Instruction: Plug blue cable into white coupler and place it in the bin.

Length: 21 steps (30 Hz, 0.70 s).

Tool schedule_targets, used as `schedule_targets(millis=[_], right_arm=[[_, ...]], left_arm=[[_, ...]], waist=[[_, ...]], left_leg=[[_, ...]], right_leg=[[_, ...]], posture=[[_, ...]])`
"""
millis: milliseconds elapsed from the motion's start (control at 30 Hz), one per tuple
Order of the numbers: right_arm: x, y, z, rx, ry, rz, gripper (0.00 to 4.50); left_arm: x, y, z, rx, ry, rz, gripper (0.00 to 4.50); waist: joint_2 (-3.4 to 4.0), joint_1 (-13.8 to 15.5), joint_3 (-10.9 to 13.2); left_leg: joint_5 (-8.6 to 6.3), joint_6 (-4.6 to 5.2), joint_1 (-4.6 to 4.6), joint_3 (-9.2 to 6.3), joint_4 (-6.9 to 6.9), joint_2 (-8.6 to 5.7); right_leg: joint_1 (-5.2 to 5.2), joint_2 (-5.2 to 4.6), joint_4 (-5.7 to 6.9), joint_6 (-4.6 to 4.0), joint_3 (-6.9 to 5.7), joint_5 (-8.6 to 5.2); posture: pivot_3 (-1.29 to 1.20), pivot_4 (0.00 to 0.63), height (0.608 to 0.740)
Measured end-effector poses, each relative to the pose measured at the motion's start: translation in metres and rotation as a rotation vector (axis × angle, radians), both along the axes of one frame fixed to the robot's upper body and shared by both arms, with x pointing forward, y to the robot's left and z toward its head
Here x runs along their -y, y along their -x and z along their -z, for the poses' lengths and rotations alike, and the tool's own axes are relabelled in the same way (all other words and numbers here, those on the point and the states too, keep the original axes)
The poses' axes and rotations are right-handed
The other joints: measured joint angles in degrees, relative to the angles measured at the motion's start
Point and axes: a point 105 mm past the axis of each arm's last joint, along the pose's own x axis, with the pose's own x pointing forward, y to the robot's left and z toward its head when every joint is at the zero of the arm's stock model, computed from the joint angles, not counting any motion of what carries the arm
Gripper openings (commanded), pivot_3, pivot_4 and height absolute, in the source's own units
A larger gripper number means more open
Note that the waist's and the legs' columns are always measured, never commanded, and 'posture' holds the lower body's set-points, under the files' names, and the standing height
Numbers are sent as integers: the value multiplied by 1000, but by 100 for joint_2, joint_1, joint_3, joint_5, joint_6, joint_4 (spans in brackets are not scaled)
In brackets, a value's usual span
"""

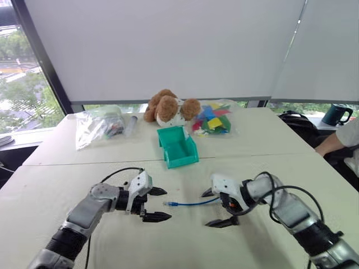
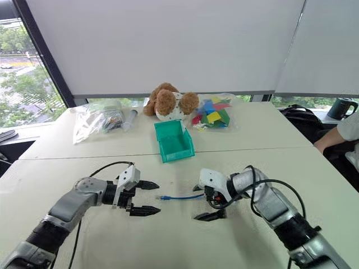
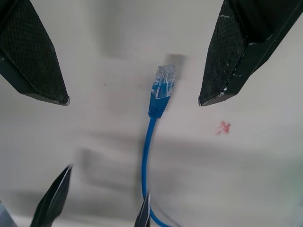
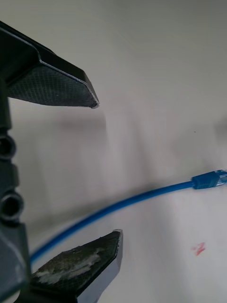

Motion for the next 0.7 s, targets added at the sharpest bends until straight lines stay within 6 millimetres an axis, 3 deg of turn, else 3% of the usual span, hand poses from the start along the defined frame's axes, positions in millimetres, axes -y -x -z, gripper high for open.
schedule_targets(millis=[233,333,567,700], right_arm=[[9,22,-4,-14,-34,95,4478],[8,24,-7,-6,-46,113,4500],[7,22,-11,8,-54,136,4500],[-1,19,-19,16,-104,130,4500]], left_arm=[[8,-12,8,-1,-23,47,4500],[5,-13,10,14,-39,54,3585],[-8,-12,11,20,-74,57,41],[-9,-11,10,26,-81,63,41]], waist=[[-3,-8,2],[-3,-16,2],[-3,-14,2],[-3,-19,2]], left_leg=[[-1,2,-3,-2,-1,1],[-1,2,-2,0,-1,1],[-3,5,-2,-1,-2,2],[-3,5,-1,-2,-2,3]], right_leg=[[-4,3,1,4,1,1],[-4,3,0,3,1,1],[-4,3,0,6,1,-2],[-4,4,0,5,1,-3]], posture=[[0,150,740],[0,150,740],[0,150,740],[0,150,740]])
